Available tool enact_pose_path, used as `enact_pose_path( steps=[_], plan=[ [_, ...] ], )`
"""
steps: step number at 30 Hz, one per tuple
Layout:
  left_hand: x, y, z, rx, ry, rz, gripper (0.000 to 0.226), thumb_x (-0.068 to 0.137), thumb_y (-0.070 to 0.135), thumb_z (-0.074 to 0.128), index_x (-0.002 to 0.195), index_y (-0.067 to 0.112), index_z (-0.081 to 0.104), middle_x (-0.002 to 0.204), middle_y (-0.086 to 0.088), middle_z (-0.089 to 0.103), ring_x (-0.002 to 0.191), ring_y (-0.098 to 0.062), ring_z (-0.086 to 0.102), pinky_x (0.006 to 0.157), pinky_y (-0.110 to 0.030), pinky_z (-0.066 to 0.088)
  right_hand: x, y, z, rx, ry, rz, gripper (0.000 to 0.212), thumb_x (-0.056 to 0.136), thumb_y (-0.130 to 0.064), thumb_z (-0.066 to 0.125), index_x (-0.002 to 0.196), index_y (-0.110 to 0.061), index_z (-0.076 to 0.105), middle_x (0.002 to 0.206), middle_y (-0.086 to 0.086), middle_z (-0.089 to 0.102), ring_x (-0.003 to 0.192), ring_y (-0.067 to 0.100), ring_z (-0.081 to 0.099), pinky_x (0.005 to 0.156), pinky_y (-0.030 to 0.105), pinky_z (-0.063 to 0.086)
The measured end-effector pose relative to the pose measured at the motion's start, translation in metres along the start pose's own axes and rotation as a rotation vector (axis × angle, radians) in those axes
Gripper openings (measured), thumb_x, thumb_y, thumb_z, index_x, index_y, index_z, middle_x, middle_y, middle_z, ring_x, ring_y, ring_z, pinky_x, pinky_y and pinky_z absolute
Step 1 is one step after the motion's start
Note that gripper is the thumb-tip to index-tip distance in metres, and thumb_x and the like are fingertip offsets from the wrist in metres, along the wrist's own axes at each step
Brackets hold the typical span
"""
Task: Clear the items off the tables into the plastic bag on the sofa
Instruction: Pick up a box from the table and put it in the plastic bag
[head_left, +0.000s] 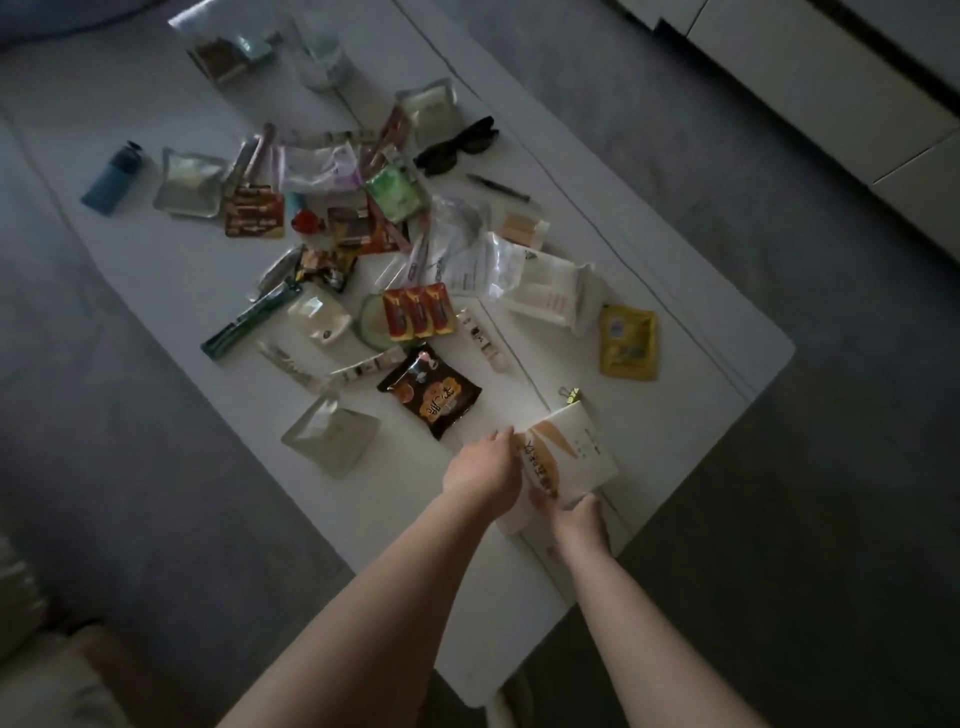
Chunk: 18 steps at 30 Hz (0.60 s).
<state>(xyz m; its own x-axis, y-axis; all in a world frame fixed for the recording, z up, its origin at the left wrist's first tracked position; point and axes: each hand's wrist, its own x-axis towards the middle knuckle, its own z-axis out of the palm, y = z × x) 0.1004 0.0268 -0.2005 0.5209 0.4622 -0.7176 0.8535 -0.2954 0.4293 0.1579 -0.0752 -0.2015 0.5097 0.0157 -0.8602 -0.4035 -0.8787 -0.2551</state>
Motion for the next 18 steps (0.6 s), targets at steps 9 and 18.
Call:
enact_pose_path(
  steps=[9, 18],
  plan=[
    [-0.031, -0.005, -0.008, -0.355, 0.17, -0.231, 0.03, 0.097, 0.032, 0.048, 0.123, 0.021, 0.058, 0.118, 0.001, 0.064, 0.104, -0.017, 0.061, 0.084, -0.033, 0.054, -0.028, -0.005, -0.002, 0.273, -0.083, -0.017, 0.061, 0.088, -0.024, 0.062, 0.141, -0.024, 0.031, 0.128, 0.013, 0.051, 0.117, 0.034, 0.052, 0.09, 0.05, 0.052],
    [-0.114, -0.044, -0.045, -0.714, 0.472, -0.397, 0.05, 0.094, 0.031, 0.056, 0.141, 0.028, 0.042, 0.129, 0.001, 0.06, 0.112, -0.017, 0.059, 0.086, -0.032, 0.05, -0.099, -0.053, 0.018, -0.164, -0.202, -0.5, 0.058, 0.088, -0.022, 0.063, 0.14, -0.026, 0.038, 0.122, 0.006, 0.059, 0.109, 0.022, 0.058, 0.09, 0.038, 0.051]
  ],
)
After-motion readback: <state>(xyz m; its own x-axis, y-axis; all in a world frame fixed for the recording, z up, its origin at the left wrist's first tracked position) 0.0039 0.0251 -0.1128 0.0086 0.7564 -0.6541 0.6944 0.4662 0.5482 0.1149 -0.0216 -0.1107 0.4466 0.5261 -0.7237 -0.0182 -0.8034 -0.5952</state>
